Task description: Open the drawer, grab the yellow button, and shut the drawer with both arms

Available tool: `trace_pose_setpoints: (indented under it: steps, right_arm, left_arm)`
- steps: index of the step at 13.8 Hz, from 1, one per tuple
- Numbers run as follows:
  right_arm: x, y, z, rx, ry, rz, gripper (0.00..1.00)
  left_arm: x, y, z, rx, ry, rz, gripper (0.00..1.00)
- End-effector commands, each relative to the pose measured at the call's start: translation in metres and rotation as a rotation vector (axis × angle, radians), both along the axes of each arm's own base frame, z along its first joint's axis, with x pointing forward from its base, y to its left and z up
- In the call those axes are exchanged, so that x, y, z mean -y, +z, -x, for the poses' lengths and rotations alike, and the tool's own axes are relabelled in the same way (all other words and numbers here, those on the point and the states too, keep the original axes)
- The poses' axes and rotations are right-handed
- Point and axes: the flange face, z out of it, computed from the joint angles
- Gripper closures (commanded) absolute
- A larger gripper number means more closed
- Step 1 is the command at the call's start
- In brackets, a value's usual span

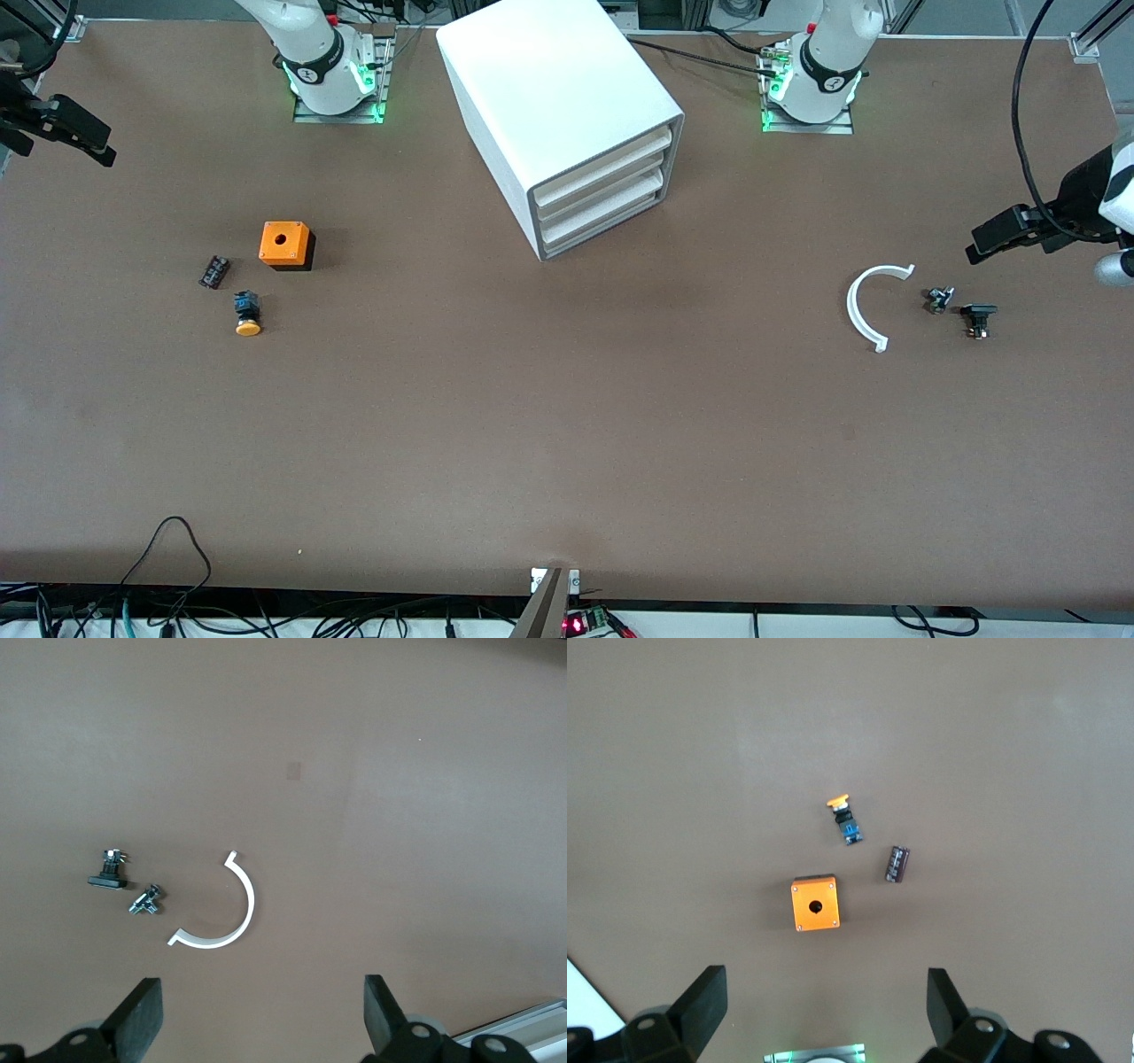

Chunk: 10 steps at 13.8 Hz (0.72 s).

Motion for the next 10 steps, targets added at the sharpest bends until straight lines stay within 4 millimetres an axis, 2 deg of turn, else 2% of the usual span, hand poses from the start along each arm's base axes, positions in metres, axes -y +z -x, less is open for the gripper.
trace_pose_setpoints:
  steps: [1, 4, 7, 10]
  right_arm:
    - [-0.0016, 0.0047, 0.0004, 0.013, 0.035, -0.018, 0.0]
    - [-0.0036, 0.0095, 0.0066, 0.0, 0.036, -0.019, 0.0]
    - [-0.002, 0.0057, 0.0058, -0.016, 0.032, -0.023, 0.0]
    - [-0.0054, 0.012, 0.0091, -0.001, 0.038, -0.019, 0.0]
  left_arm:
    - [0.0029, 0.0018, 0.0038, -0.006, -0.036, -0.012, 0.0]
    - [0.0065, 0.0025, 0.0013, -0.006, -0.042, -0.012, 0.0]
    - [0.0022, -0.0001, 0.0, -0.01, -0.036, -0.011, 0.0]
    - [-0.0013, -0.0026, -0.0001, -0.016, -0.028, -0.01, 0.0]
